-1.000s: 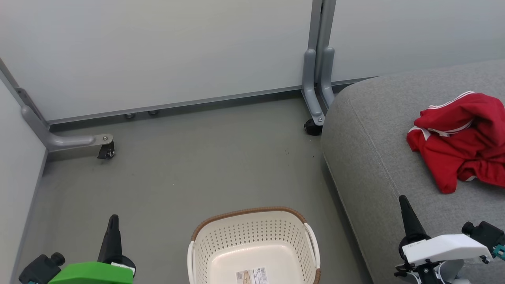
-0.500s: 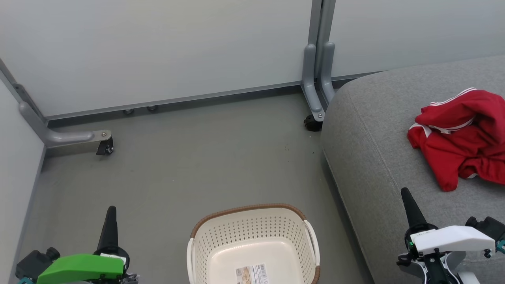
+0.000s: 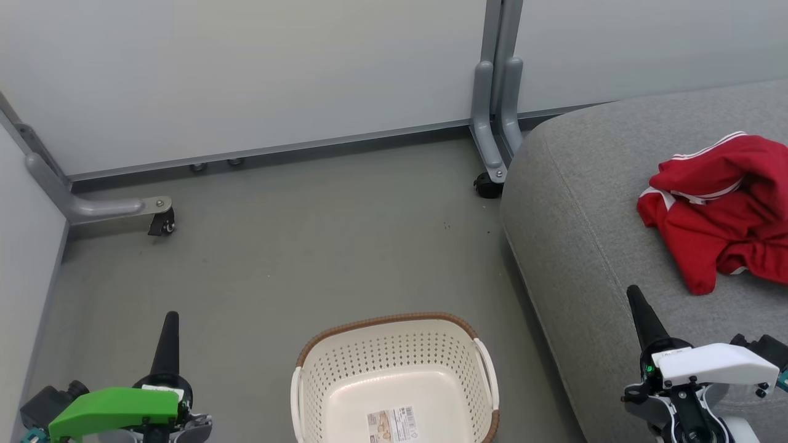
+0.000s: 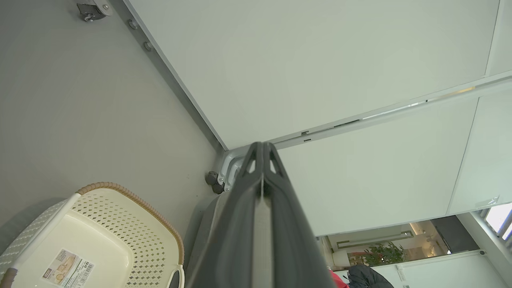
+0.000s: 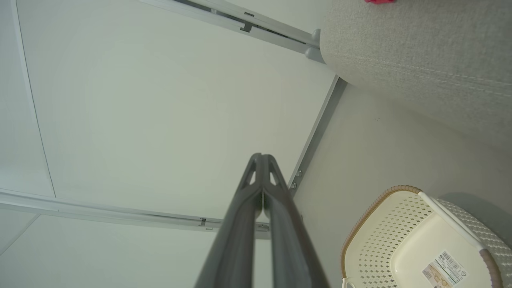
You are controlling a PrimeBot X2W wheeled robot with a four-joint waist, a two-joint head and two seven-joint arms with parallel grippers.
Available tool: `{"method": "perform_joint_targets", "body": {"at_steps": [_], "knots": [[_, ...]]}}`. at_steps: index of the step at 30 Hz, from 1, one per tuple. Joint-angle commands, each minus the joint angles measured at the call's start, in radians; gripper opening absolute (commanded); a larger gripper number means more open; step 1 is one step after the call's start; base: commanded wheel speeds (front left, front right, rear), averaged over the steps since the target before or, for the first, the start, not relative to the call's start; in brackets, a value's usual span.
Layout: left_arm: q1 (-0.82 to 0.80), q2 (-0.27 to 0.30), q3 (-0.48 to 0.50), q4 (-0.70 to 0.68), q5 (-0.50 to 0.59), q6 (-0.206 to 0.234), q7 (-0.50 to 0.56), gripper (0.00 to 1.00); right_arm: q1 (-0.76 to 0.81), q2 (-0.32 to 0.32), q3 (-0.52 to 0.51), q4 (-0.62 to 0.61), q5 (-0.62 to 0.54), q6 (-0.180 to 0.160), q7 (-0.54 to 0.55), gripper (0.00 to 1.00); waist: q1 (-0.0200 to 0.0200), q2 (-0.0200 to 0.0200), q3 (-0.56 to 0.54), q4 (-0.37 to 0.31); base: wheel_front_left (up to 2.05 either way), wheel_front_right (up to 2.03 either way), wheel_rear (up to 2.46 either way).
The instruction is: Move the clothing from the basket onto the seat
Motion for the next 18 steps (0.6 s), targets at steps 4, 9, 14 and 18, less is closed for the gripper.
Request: {"method": "perform_joint_targets", "body": {"at_steps": [4, 9, 14, 18], "knots": [[-0.034, 0.003, 0.008, 0.000, -0.050, -0.007, 0.014, 0.00, -0.028, -0.004, -0.010, 0.000, 0.048, 0.000, 0.014, 0.00, 0.0000, 0.0000, 0.005, 0.000, 0.00, 0.00, 0.00], [-0.045, 0.003, 0.012, 0.003, -0.092, -0.008, 0.025, 0.00, -0.038, -0.004, -0.017, 0.004, 0.088, 0.000, 0.025, 0.00, 0.0000, 0.0000, 0.010, -0.001, 0.00, 0.00, 0.00], [-0.053, 0.003, 0.017, 0.008, -0.133, -0.009, 0.034, 0.00, -0.045, -0.003, -0.023, 0.008, 0.126, 0.000, 0.036, 0.00, 0.0000, 0.0000, 0.015, -0.001, 0.00, 0.00, 0.00], [-0.062, 0.003, 0.021, 0.012, -0.167, -0.010, 0.043, 0.00, -0.049, -0.002, -0.029, 0.012, 0.157, 0.000, 0.045, 0.00, 0.0000, 0.0000, 0.020, -0.001, 0.00, 0.00, 0.00]]}}
